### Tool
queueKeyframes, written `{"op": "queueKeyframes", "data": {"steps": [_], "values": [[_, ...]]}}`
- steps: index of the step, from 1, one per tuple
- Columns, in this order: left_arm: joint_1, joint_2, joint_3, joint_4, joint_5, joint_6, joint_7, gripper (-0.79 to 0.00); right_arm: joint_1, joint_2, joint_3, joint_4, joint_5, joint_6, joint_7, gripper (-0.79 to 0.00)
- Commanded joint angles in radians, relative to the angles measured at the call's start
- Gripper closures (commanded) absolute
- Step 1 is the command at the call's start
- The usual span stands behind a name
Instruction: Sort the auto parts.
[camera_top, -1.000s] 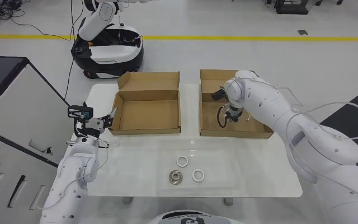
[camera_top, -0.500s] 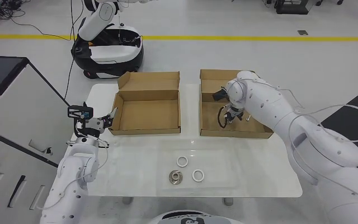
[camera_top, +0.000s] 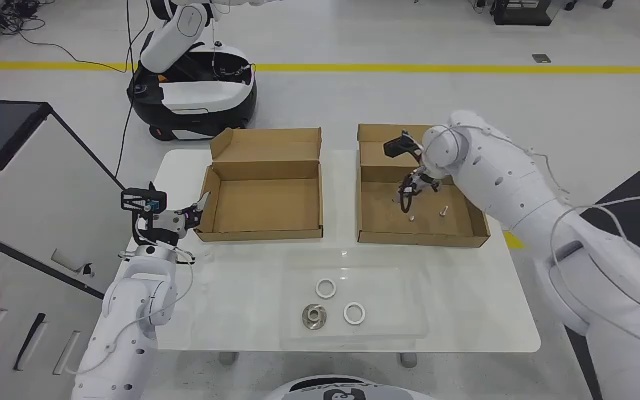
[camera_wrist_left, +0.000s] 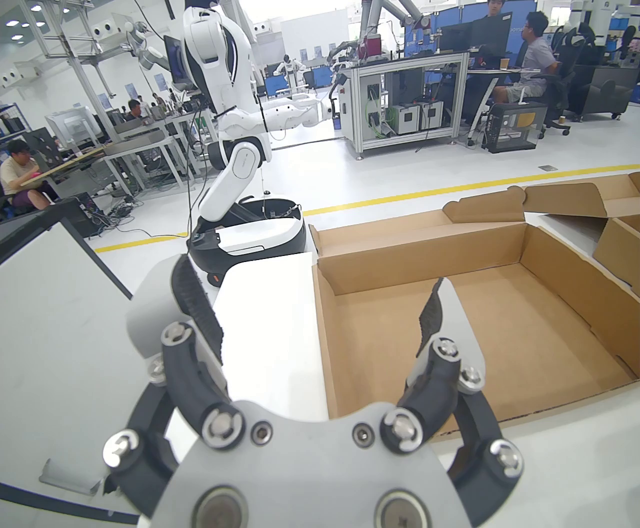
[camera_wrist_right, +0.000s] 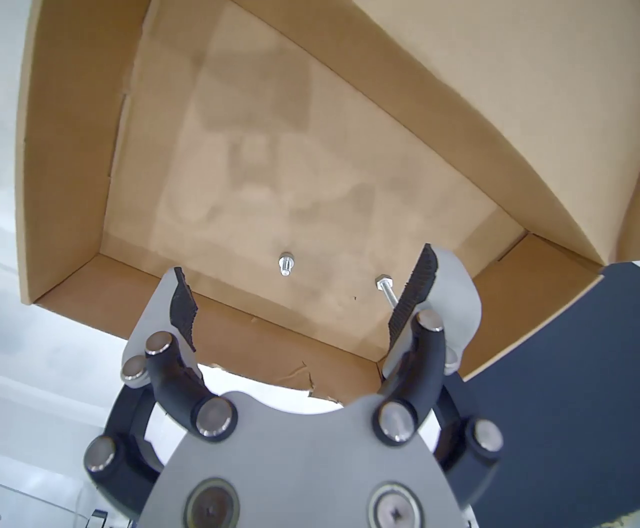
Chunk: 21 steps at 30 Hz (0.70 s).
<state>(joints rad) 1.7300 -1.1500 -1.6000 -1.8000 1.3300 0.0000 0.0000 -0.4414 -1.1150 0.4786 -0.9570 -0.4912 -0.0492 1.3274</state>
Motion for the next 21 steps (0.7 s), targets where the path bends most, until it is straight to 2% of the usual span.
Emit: {"op": "queueKeyframes", "data": {"steps": [1, 6, 12, 16, 21], "values": [[0.0, 0.0, 0.0, 0.0, 0.0, 0.0, 0.0, -0.785, -0.029, 0.034, 0.047, -0.079, -0.005, 0.007, -0.003, -0.785], [0.0, 0.0, 0.0, 0.0, 0.0, 0.0, 0.0, -0.785, -0.143, 0.13, 0.209, -0.36, -0.008, 0.032, 0.006, -0.785], [0.0, 0.0, 0.0, 0.0, 0.0, 0.0, 0.0, -0.785, -0.36, 0.238, 0.478, -0.703, 0.041, 0.064, 0.034, -0.785], [0.0, 0.0, 0.0, 0.0, 0.0, 0.0, 0.0, -0.785, -0.516, 0.285, 0.667, -0.854, 0.142, 0.058, 0.033, -0.785], [0.0, 0.0, 0.0, 0.0, 0.0, 0.0, 0.0, -0.785, -0.696, 0.32, 0.887, -0.95, 0.338, 0.022, 0.03, -0.785]]}}
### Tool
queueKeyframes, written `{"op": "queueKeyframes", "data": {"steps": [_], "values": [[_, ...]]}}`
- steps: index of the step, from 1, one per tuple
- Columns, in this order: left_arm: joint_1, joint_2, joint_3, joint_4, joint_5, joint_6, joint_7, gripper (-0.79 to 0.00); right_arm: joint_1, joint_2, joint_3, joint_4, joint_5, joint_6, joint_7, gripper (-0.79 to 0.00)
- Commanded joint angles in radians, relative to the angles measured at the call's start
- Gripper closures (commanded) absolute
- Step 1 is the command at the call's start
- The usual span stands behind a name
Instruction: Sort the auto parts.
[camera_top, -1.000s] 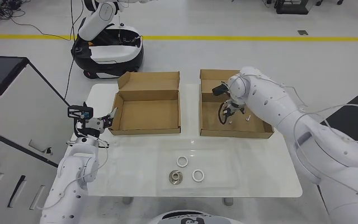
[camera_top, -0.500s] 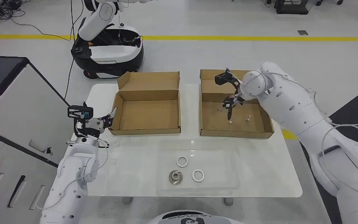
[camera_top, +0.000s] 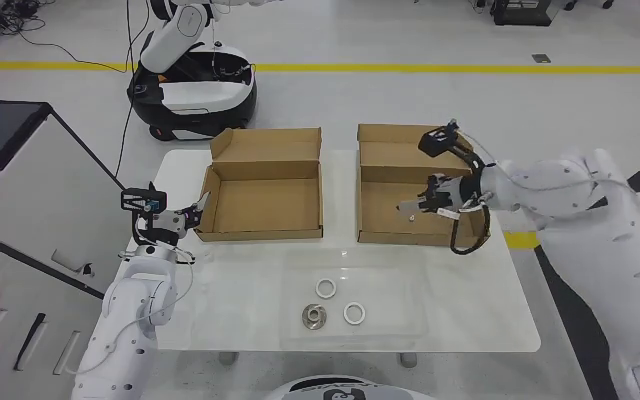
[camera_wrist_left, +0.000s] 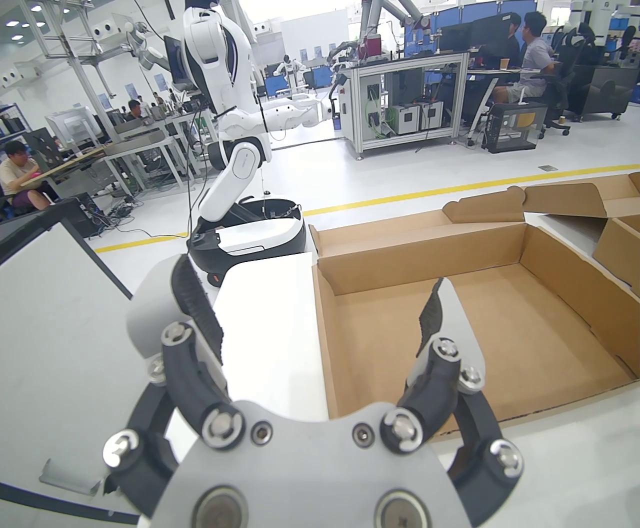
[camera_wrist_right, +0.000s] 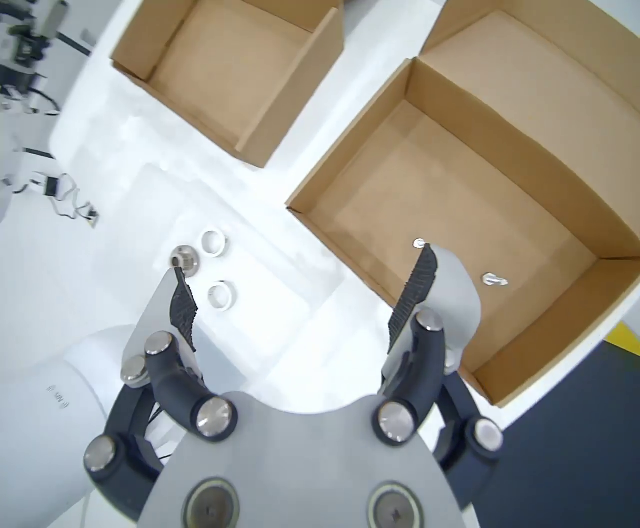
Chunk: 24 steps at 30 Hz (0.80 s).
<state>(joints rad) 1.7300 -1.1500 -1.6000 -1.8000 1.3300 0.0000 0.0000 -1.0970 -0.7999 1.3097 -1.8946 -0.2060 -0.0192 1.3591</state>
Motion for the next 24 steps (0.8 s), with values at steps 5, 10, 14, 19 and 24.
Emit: {"op": "queueKeyframes", "data": {"steps": [5, 10, 14, 19, 24], "values": [[0.0, 0.0, 0.0, 0.0, 0.0, 0.0, 0.0, -0.785, -0.201, 0.023, 0.267, -0.042, 0.276, -0.072, -0.012, -0.785], [0.0, 0.0, 0.0, 0.0, 0.0, 0.0, 0.0, -0.785, -0.347, 0.027, 0.457, -0.043, 0.496, -0.141, -0.01, -0.785], [0.0, 0.0, 0.0, 0.0, 0.0, 0.0, 0.0, -0.785, -0.44, 0.026, 0.564, -0.035, 0.618, -0.185, 0.011, -0.785], [0.0, 0.0, 0.0, 0.0, 0.0, 0.0, 0.0, -0.785, -0.529, 0.019, 0.666, -0.015, 0.765, -0.236, 0.033, -0.785], [0.0, 0.0, 0.0, 0.0, 0.0, 0.0, 0.0, -0.785, -0.532, 0.019, 0.67, -0.013, 0.775, -0.24, 0.034, -0.785]]}}
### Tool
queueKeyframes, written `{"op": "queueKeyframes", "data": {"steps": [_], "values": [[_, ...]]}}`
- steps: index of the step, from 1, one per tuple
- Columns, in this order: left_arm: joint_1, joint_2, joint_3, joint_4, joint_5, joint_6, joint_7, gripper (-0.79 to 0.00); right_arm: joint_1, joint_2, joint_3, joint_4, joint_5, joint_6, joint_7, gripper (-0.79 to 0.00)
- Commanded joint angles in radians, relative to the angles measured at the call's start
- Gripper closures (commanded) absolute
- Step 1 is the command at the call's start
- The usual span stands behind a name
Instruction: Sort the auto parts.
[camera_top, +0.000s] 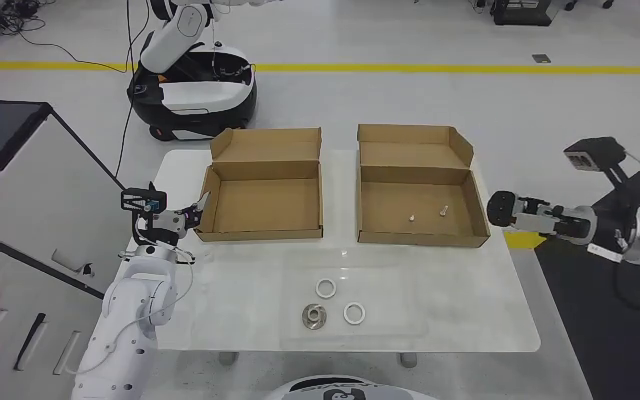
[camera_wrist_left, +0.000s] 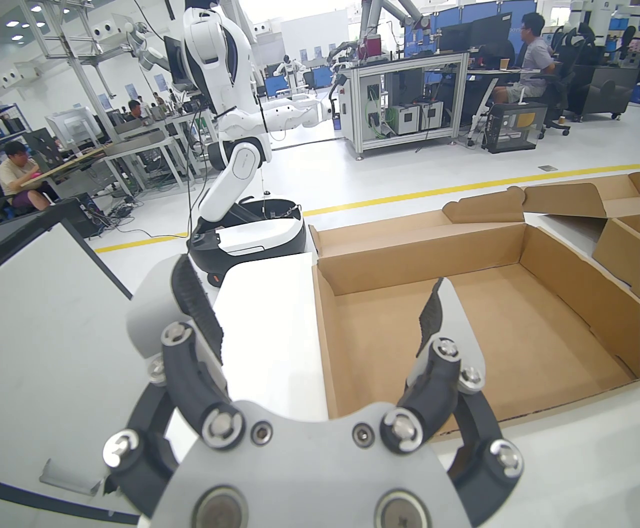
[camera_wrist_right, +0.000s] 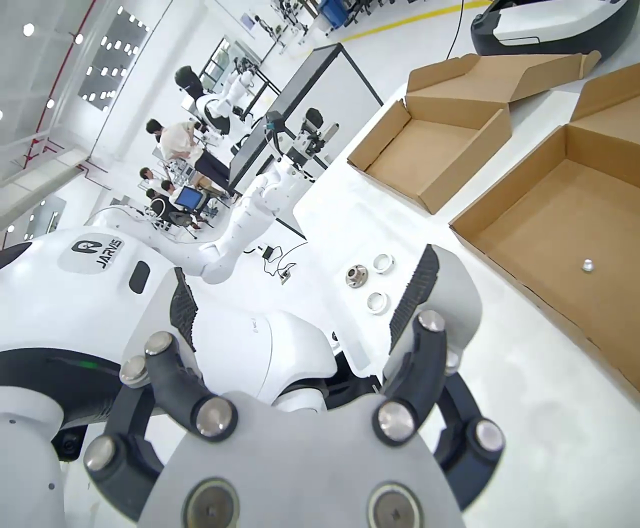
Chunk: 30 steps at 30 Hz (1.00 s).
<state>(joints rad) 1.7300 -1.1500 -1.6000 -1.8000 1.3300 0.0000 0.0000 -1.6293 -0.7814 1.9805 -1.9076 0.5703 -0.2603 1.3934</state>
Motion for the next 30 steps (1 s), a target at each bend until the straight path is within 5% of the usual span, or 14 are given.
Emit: {"op": "queueKeyframes", "data": {"steps": [1, 13, 22, 30], "values": [[0.0, 0.0, 0.0, 0.0, 0.0, 0.0, 0.0, -0.785, 0.0, 0.0, 0.0, 0.0, -0.001, 0.001, 0.0, -0.785], [-0.015, 0.002, -0.006, -0.039, 0.003, -0.033, -0.028, -0.785, 0.0, 0.0, 0.0, 0.0, -0.001, 0.001, 0.0, -0.785], [-0.003, 0.017, -0.038, -0.274, 0.054, -0.212, -0.284, -0.785, 0.0, 0.0, 0.0, 0.0, -0.001, 0.001, 0.0, -0.785], [-0.062, 0.026, 0.02, -0.414, 0.048, -0.368, -0.554, -0.785, 0.0, 0.0, 0.0, 0.0, -0.001, 0.001, 0.0, -0.785]]}}
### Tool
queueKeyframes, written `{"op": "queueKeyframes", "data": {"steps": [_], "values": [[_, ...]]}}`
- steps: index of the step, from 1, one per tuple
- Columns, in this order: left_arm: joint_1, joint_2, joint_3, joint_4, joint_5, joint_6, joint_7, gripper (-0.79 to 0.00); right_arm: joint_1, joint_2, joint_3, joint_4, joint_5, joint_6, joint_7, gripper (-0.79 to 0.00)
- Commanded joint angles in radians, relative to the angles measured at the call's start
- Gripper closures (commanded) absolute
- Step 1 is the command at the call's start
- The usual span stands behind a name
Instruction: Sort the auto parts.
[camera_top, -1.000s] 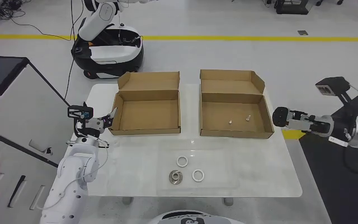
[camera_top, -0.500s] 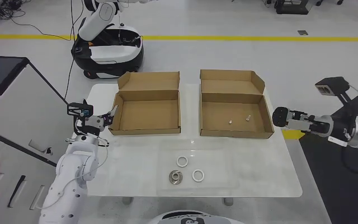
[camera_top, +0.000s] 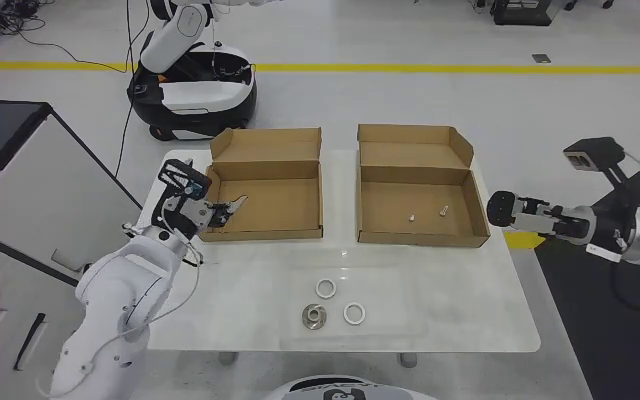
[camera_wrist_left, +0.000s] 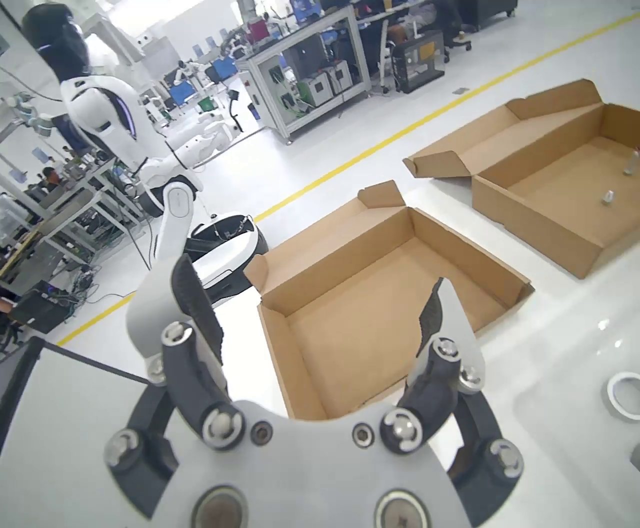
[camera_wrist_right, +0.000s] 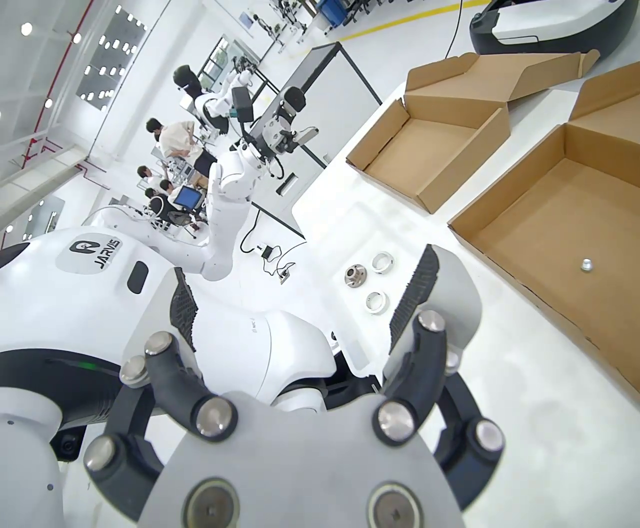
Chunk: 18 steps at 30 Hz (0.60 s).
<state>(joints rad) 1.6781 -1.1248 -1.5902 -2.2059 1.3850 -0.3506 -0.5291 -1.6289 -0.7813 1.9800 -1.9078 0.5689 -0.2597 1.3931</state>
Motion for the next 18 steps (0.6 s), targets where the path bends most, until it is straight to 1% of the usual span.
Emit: {"op": "queueKeyframes", "data": {"steps": [1, 6, 8, 13, 15, 17, 18], "values": [[-0.023, 0.001, 0.022, -0.015, -0.016, -0.039, -0.053, -0.785, 0.0, 0.0, 0.0, 0.0, 0.0, 0.0, 0.0, -0.785], [-0.107, 0.006, 0.099, -0.055, -0.034, -0.145, -0.193, -0.785, 0.0, 0.0, 0.0, 0.0, 0.0, 0.0, 0.0, -0.785], [-0.144, 0.006, 0.137, -0.074, -0.047, -0.173, -0.255, -0.785, 0.0, 0.0, 0.0, 0.0, 0.0, 0.0, 0.0, -0.785], [-0.244, 0.005, 0.242, -0.103, -0.08, -0.213, -0.434, -0.785, 0.0, 0.0, 0.0, 0.0, 0.0, 0.0, 0.0, -0.785], [-0.289, 0.003, 0.294, -0.101, -0.087, -0.221, -0.506, -0.785, 0.0, 0.0, 0.0, 0.0, 0.0, 0.0, 0.0, -0.785], [-0.345, -0.001, 0.368, -0.086, -0.084, -0.239, -0.591, -0.785, 0.0, 0.0, 0.0, 0.0, 0.0, 0.0, 0.0, -0.785], [-0.363, -0.002, 0.389, -0.079, -0.079, -0.246, -0.616, -0.785, 0.0, 0.0, 0.0, 0.0, 0.0, 0.0, 0.0, -0.785]]}}
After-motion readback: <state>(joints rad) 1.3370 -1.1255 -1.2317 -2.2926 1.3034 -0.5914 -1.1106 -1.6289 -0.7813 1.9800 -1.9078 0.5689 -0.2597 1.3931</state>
